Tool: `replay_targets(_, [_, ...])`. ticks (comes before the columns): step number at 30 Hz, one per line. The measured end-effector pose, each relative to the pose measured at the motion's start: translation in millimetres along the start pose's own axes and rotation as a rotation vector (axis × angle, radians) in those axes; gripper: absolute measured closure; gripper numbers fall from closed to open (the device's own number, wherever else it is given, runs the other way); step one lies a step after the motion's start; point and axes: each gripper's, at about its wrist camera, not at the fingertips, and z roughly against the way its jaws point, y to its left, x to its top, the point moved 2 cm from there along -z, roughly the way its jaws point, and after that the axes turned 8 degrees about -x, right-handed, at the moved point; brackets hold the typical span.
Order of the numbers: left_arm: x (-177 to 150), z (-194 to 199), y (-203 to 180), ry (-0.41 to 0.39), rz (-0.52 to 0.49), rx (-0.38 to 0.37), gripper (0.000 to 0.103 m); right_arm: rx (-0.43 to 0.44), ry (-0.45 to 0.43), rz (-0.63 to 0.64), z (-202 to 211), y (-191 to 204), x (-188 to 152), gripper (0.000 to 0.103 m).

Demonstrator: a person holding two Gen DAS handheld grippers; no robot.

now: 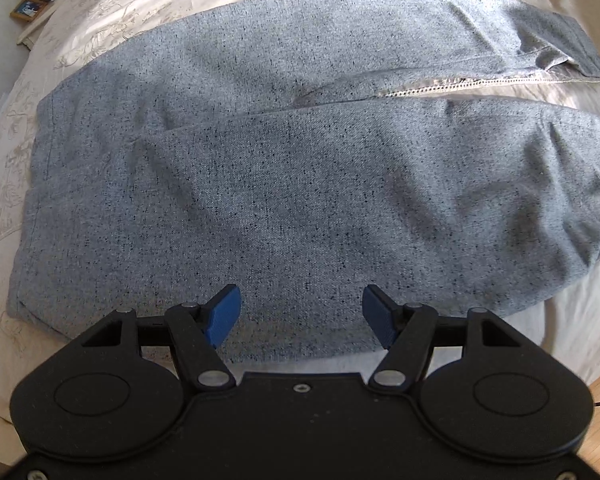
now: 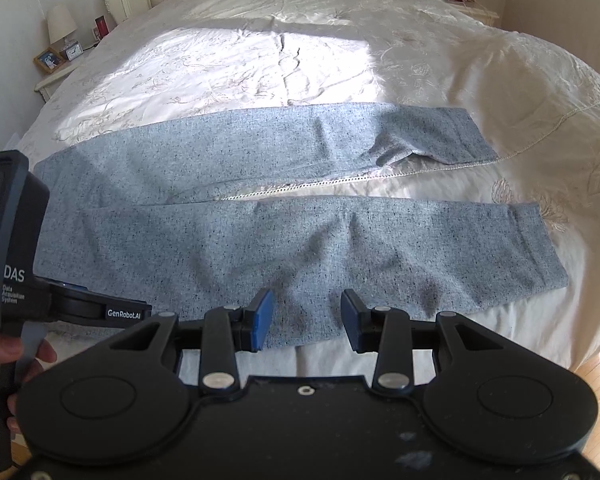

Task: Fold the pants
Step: 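Move the right tool to the trouser leg hem and close on it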

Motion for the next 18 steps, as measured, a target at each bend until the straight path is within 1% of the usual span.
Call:
replay_targets(3, [-3,-22,9,0.041,-0.016,0.023,0.034,0.016,0.026,0.049,-16,15,-2,0.063])
replay_targets(4, [-5,-30,12,0.057,-0.02,0.032,0.032,0.022,0.03,0.058,-21,19,-3,0.063])
replay_targets(5, [-6,-37,16,0.067,-0.021,0.031,0.029,0.016,0.032,0.062,-26,22,-4,0.063])
replay_targets(7, [-9,-44,22,0.063,-0.023,0.004,0.028,0.002,0.061,0.08,-40,29,-5,0.063])
replay_targets(9, [-8,-47,26,0.068,-0.028,-0.005,0.026,0.014,0.1,0.07,-54,33,-6,0.063])
replay_targets(13, [-5,-46,29,0.073,-0.025,-0.004,0.025,0.031,0.133,0.064,-81,39,-6,0.063])
replay_targets(15, [-5,-49,30,0.07,-0.016,0.008,0.023,0.05,0.145,0.086,-98,40,-6,0.063])
replay_targets(18, [-4,-49,31,0.072,0.009,0.034,0.021,0.069,0.174,0.16,-124,33,-10,0.064])
